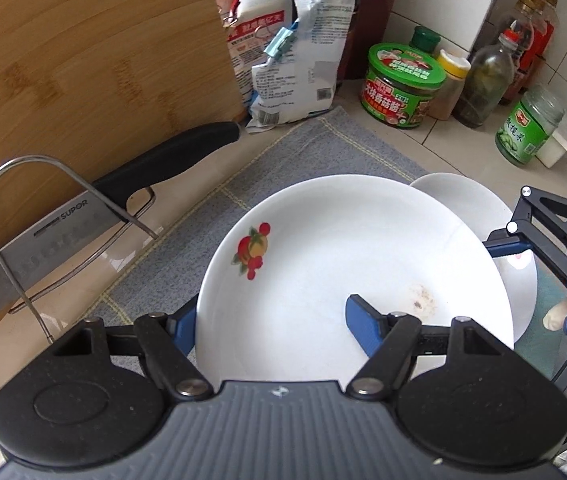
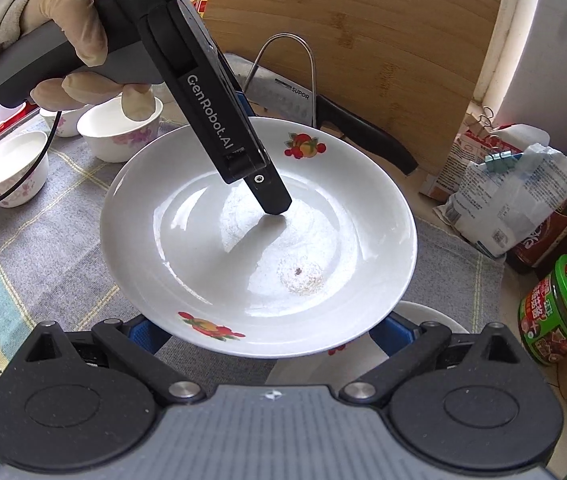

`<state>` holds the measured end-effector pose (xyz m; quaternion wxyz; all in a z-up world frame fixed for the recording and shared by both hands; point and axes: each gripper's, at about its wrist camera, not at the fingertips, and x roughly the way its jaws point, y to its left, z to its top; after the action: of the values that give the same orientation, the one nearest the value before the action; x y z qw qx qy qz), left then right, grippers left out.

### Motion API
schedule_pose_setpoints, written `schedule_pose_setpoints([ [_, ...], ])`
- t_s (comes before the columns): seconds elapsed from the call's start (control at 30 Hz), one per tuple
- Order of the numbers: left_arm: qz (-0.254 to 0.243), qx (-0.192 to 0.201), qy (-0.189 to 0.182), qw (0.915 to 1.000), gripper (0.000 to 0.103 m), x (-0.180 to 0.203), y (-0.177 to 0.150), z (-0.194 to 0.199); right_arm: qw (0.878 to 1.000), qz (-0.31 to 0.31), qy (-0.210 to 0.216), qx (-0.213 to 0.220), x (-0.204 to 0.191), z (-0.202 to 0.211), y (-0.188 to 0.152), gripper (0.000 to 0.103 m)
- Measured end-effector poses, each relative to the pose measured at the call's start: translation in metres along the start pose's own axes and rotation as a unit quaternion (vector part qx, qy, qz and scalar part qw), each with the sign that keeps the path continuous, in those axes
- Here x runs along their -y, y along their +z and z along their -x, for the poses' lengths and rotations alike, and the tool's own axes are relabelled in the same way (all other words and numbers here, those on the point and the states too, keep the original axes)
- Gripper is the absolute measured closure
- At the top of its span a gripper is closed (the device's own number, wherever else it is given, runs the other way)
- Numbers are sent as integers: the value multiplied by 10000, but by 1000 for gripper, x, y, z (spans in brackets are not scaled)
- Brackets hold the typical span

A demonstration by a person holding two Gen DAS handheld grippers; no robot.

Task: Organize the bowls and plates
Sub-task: 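Carry the stained plate over the plate stack and lower it on top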

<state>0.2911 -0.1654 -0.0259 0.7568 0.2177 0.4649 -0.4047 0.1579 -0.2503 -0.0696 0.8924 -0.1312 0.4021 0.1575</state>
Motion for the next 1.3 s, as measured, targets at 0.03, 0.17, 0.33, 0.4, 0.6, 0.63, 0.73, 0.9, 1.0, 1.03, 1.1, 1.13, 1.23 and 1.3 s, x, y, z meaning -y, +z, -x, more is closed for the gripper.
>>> schedule_pose_setpoints([
  [0.03, -32, -2, -11, 10000, 30, 3, 2, 0, 10000, -34, -24, -1, 1, 2, -2, 0],
  [0.17, -134, 4, -80, 9999, 30, 17, 9, -1, 9998, -148, -132, -1, 4, 13, -12, 0],
  [0.33, -307, 4, -161, 9994, 30, 35, 17, -5, 9993, -268, -270, -39, 11, 24, -24, 0],
  [0.4, -364, 9, -201, 9991, 30, 42, 19, -7, 9990, -308, -325, -56, 13, 29, -30, 0],
  [0.6, -521, -21, -295, 9982, 30, 62, 23, -13, 9980, -424, -457, -85, 19, 42, -46, 0],
  [0.63, -551, -23, -307, 9980, 30, 66, 24, -15, 9978, -449, -479, -88, 18, 43, -48, 0],
  [0.73, -634, -30, -361, 9973, 30, 76, 28, -20, 9970, -517, -559, -120, 19, 47, -54, 0],
  [0.9, -772, -49, -466, 9959, 30, 89, 34, -28, 9956, -634, -671, -178, 21, 54, -65, 0],
  [1.0, -851, -63, -501, 9951, 29, 97, 37, -33, 9945, -722, -732, -213, 24, 57, -71, 0],
  [1.03, -873, -74, -513, 9948, 29, 100, 38, -35, 9941, -752, -751, -230, 25, 57, -73, 0],
  [1.1, -929, -91, -544, 9942, 29, 105, 39, -39, 9933, -809, -779, -268, 27, 58, -76, 0],
  [1.13, -952, -101, -563, 9938, 29, 108, 40, -41, 9930, -836, -789, -285, 28, 58, -78, 0],
  [1.23, -1009, -140, -630, 9928, 29, 114, 41, -47, 9920, -898, -825, -331, 31, 60, -83, 0],
  [1.3, -1027, -180, -655, 9924, 29, 117, 42, -51, 9914, -944, -830, -366, 33, 60, -86, 0],
])
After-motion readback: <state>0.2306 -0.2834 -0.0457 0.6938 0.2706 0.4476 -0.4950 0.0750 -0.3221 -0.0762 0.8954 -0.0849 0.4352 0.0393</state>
